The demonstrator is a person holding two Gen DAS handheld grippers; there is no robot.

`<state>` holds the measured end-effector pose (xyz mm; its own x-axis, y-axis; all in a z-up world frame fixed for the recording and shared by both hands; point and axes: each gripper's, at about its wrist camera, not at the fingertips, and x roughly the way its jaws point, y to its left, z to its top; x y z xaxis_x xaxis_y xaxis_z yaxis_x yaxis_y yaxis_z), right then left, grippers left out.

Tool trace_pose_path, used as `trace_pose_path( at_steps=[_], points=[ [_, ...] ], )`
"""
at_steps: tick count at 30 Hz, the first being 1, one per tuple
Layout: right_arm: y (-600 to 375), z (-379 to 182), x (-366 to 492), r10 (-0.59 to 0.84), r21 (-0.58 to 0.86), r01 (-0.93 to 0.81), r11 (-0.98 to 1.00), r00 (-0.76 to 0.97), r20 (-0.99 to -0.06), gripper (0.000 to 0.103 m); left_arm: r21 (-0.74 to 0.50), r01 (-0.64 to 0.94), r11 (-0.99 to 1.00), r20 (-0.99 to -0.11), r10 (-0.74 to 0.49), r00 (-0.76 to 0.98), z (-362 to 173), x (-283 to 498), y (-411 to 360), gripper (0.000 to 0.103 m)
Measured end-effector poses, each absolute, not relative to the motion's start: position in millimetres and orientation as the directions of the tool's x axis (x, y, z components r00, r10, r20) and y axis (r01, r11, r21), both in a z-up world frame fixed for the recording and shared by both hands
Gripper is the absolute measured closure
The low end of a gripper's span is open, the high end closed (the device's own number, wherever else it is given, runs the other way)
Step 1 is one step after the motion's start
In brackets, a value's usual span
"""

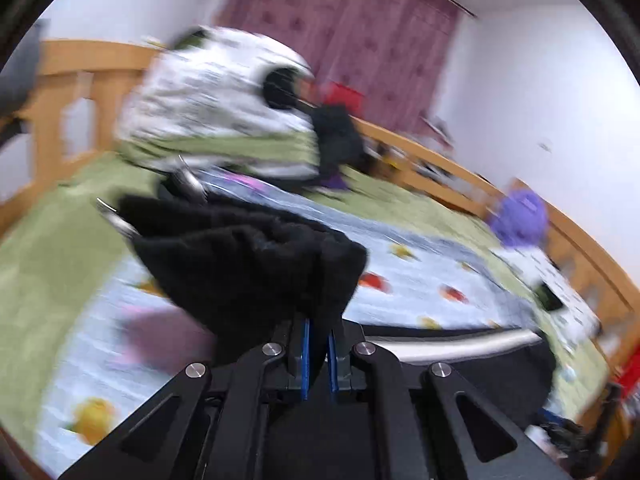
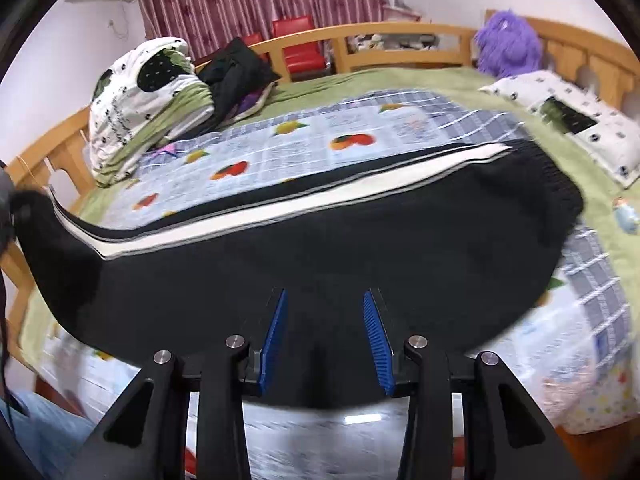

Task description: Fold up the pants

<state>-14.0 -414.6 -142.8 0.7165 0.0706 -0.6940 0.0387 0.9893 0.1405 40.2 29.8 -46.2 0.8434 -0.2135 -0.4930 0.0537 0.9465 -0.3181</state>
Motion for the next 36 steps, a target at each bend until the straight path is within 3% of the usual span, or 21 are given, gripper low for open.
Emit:
trace_pose_path(
  at_steps=[8, 14, 17, 19, 21, 27, 33, 34, 35, 36],
  points=[
    [-455.7, -153.7, -43.6, 0.065, 0.189, 0.098, 0.977, 0.708, -0.703, 0.063, -0.368, 0.29, 0.883, -0.617, -0.466, 0.634, -111.9, 59.3, -119.1, 0.096],
    [-466.4, -162.2, -44.9, 0.077, 0.206, 0.104, 0.973, 0.695, -0.715, 0.063, -0.293, 0.341, 0.893, -0.772, -0.432, 0.466, -169.6, 53.3, -164.1, 0.093],
    [-462.7, -165.7, -40.6, 0.11, 0.228, 0.086, 0.97, 0.681, -0.724, 0.063, -0.322, 0.379, 0.867, -0.761, -0.476, 0.441, -162.5, 40.7, -149.0, 0.077],
    [-453.2, -164.1, -35.0, 0.139, 0.243, 0.059, 0.968, 0.679, -0.72, 0.063, -0.348, 0.371, 0.861, -0.746, -0.494, 0.446, -154.6, 36.7, -134.4, 0.059],
    [-440.2, -160.4, -28.3, 0.17, 0.255, 0.025, 0.967, 0.68, -0.713, 0.063, -0.356, 0.347, 0.868, -0.723, -0.491, 0.485, -147.3, 31.9, -115.3, 0.053],
    [-377.0, -148.6, 3.9, 0.242, 0.246, -0.093, 0.965, 0.682, -0.69, 0.062, -0.298, 0.207, 0.932, -0.715, -0.362, 0.599, -139.4, 33.3, -41.0, 0.052],
    [-331.1, -172.7, 33.5, 0.217, 0.197, -0.101, 0.975, 0.618, -0.756, 0.062, -0.32, 0.077, 0.944, -0.719, -0.295, 0.629, -150.2, 39.1, 19.0, 0.052],
    [-328.1, -179.2, 36.1, 0.217, 0.199, -0.097, 0.975, 0.602, -0.768, 0.064, -0.322, 0.057, 0.945, -0.719, -0.283, 0.635, -150.5, 39.4, 29.3, 0.052],
    [-324.3, -187.1, 38.6, 0.213, 0.194, -0.096, 0.976, 0.574, -0.79, 0.08, -0.327, 0.047, 0.944, -0.718, -0.281, 0.637, -151.0, 40.0, 35.6, 0.052],
    [-320.8, -193.2, 38.8, 0.198, 0.165, -0.11, 0.98, 0.552, -0.81, 0.08, -0.338, 0.035, 0.941, -0.716, -0.281, 0.639, -151.1, 40.4, 43.4, 0.052]
  ],
)
